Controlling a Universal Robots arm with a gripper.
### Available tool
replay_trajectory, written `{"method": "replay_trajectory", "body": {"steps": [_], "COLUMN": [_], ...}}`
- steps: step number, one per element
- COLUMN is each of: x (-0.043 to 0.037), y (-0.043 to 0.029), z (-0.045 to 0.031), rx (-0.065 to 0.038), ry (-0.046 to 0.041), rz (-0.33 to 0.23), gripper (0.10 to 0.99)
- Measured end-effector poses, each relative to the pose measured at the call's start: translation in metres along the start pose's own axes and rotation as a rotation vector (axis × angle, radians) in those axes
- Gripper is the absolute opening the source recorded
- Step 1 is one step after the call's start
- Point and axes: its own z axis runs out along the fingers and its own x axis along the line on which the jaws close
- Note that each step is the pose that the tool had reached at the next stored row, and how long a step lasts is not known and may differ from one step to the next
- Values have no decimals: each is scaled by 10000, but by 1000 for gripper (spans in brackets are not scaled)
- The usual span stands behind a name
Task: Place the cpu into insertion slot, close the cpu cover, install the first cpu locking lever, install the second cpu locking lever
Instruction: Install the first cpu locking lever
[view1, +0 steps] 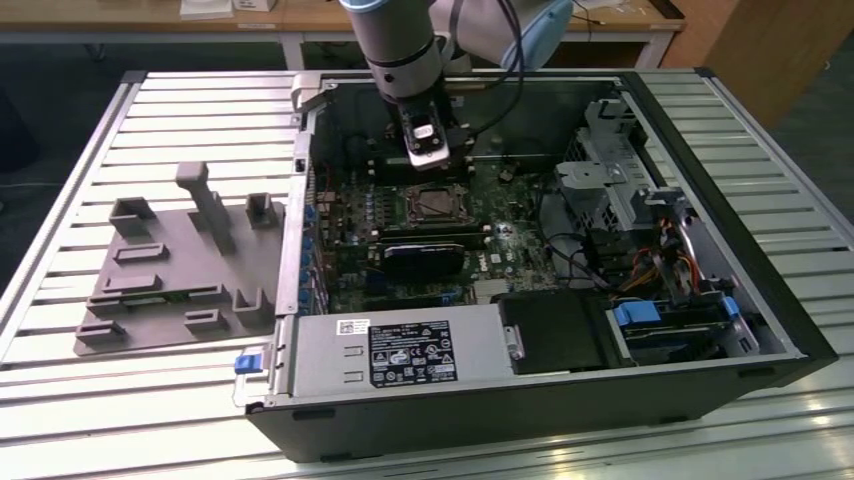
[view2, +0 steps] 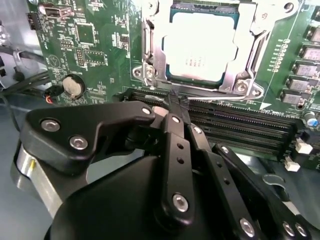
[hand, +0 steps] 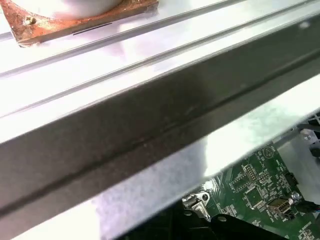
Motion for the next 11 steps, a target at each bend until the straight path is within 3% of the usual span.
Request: {"method": "replay_trajectory", "body": {"steps": [11], "x": [14], "y": [17], "z": [8], "rx": [0], "ry": [-1], "rz": [0], "gripper": [102]}}
